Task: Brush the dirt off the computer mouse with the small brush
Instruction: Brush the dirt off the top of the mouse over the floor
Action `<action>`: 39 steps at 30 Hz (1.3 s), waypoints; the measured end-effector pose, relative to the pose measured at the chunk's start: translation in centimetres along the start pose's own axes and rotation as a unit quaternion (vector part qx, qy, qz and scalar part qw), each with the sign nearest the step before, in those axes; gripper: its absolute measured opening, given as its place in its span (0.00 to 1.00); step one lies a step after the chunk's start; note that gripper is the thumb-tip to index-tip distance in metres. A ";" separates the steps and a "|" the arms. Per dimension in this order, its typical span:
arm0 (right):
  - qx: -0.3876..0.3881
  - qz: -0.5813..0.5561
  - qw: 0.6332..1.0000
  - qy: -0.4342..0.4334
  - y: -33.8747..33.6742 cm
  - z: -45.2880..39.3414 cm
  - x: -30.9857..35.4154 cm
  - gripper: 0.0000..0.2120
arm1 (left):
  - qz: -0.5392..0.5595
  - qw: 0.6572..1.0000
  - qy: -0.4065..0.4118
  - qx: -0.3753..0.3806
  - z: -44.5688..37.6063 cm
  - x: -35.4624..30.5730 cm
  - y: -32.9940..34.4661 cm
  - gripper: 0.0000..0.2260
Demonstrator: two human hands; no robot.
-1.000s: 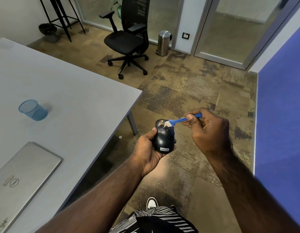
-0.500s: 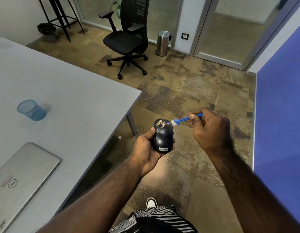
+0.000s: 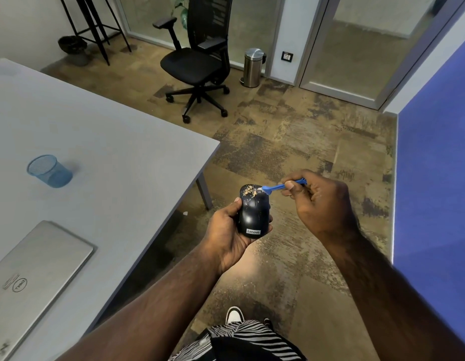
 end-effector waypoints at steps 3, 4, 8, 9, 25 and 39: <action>0.007 0.008 1.000 -0.005 -0.3 -0.1 -0.3 0.05 | 0.002 1.000 -0.003 -0.003 0.1 0.1 0.0 0.19; -0.002 0.004 1.000 -0.002 -0.5 -0.2 -0.4 0.05 | 0.003 1.000 -0.003 -0.002 0.1 0.1 -0.1 0.19; 0.001 -0.028 1.000 -0.001 -0.2 -0.3 -0.6 0.06 | 0.001 1.000 -0.003 0.001 0.1 0.2 -0.1 0.20; 0.016 -0.036 0.999 -0.005 -0.1 -0.3 -0.5 0.06 | -0.001 1.000 -0.002 0.001 0.1 0.1 -0.1 0.20; 0.048 -0.047 0.994 -0.087 -0.8 0.5 0.3 0.05 | -0.007 1.000 0.002 -0.012 0.2 0.2 -0.4 0.19; 0.075 -0.038 0.995 -0.054 -0.6 0.7 -2.0 0.04 | -0.004 1.000 0.004 -0.014 0.1 0.1 -0.4 0.18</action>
Point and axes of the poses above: each hand's wrist, its own z-axis away from the middle knuckle, its own y-axis out of the palm, x = y × z, the point moved 3 cm from there along -z, towards the middle knuckle, and after that the axes turned 10 degrees about x, right-handed, at the moved point
